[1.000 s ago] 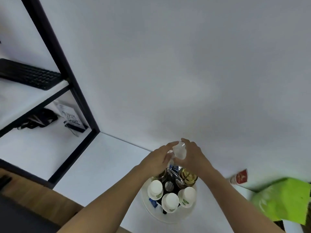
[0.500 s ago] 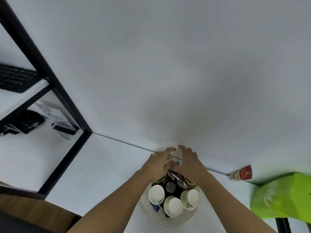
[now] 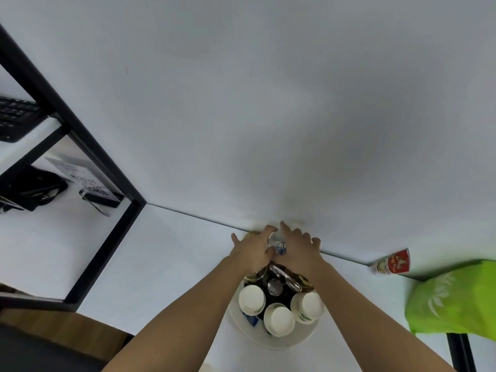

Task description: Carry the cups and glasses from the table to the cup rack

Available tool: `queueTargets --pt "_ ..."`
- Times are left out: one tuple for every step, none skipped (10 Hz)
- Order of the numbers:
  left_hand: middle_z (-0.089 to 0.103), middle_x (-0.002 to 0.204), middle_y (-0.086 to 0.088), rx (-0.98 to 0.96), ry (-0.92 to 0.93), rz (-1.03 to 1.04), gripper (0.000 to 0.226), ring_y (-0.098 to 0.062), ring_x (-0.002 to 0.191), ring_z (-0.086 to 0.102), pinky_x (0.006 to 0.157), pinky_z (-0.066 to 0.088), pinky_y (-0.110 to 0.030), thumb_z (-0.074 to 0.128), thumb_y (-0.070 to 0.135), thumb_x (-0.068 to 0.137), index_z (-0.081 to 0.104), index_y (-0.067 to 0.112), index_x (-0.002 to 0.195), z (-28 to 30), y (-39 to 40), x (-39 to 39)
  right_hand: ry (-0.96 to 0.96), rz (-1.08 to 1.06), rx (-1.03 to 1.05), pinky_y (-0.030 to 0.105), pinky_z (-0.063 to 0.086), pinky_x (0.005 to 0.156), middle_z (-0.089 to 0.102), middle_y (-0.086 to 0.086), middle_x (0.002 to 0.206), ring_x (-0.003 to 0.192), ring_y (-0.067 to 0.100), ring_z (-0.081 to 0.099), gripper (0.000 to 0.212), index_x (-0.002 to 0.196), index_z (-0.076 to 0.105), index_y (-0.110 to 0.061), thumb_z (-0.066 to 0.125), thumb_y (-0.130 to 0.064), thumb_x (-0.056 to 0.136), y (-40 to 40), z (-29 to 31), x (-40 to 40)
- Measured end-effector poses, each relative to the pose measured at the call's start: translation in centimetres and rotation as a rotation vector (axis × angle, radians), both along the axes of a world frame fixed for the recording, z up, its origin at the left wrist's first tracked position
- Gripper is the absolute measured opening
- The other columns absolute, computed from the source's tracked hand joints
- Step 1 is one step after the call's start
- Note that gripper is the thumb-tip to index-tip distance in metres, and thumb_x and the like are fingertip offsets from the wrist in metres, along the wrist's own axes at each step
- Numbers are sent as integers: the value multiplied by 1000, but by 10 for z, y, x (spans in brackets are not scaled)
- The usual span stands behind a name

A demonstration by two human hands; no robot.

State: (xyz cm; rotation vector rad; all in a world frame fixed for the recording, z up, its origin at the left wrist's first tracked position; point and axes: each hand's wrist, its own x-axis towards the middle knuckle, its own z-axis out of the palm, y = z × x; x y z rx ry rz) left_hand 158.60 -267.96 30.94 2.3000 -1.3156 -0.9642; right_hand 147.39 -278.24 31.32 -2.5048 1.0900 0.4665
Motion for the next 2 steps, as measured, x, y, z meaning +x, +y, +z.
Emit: queueTargets --pt "64 128 0 20 -22 19 48 -24 125 55 116 0 -71 46 33 102 28 35 146 12 5 -3 -12 16 39 51 31 106 44 7 146 131 34 43 97 158 8 -27 52 -68 82 2 7 -6" --pt "59 139 -1 -41 -73 18 49 -24 128 56 116 6 -66 45 39 103 27 34 148 35 1 -3 -43 63 11 51 31 107 40 7 149 134 34 40 100 157 12 -26 59 -69 80 -4 27 -10"
